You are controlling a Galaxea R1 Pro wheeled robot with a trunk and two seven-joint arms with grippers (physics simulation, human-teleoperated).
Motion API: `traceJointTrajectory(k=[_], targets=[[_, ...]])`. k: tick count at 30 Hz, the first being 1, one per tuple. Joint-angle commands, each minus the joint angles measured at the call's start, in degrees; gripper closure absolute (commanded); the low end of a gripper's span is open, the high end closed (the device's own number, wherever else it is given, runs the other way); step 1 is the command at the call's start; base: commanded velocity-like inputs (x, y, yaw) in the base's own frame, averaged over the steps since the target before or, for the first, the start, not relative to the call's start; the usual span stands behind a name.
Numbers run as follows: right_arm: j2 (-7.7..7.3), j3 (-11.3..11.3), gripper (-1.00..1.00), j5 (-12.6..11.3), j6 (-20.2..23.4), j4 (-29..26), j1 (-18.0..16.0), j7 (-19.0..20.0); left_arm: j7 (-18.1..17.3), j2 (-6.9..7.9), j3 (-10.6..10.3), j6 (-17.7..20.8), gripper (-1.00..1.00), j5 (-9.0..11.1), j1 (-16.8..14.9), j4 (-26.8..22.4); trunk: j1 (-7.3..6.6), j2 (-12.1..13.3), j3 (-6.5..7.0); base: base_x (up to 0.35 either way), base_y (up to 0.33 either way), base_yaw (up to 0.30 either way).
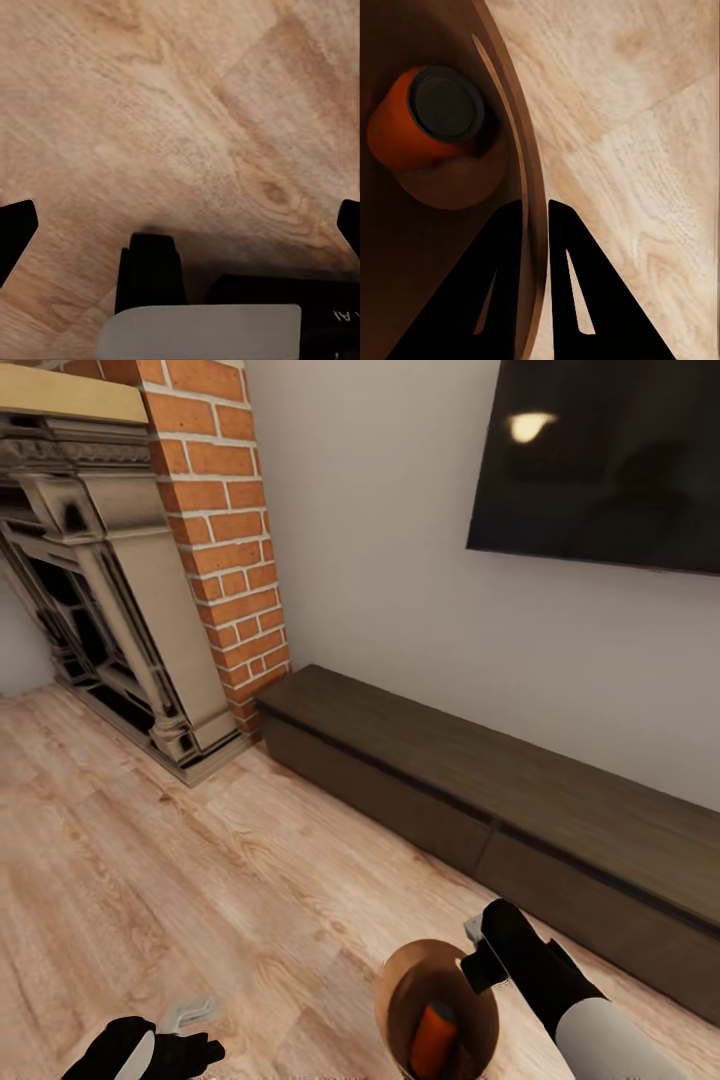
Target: Put the three can of soda from the living room inside the tash can in the kitchen.
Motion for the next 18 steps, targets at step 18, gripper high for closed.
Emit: traceJointTrajectory(k=[18], targets=[[3.06,-0.1,1.0,-1.5,0.2,-1.1,-3.1,0.4,0.0,0.19,0.1,0.4,-1.0,-0.1,0.0,0.0,0.0,0.0,-1.46,0.0,0.0,0.173]])
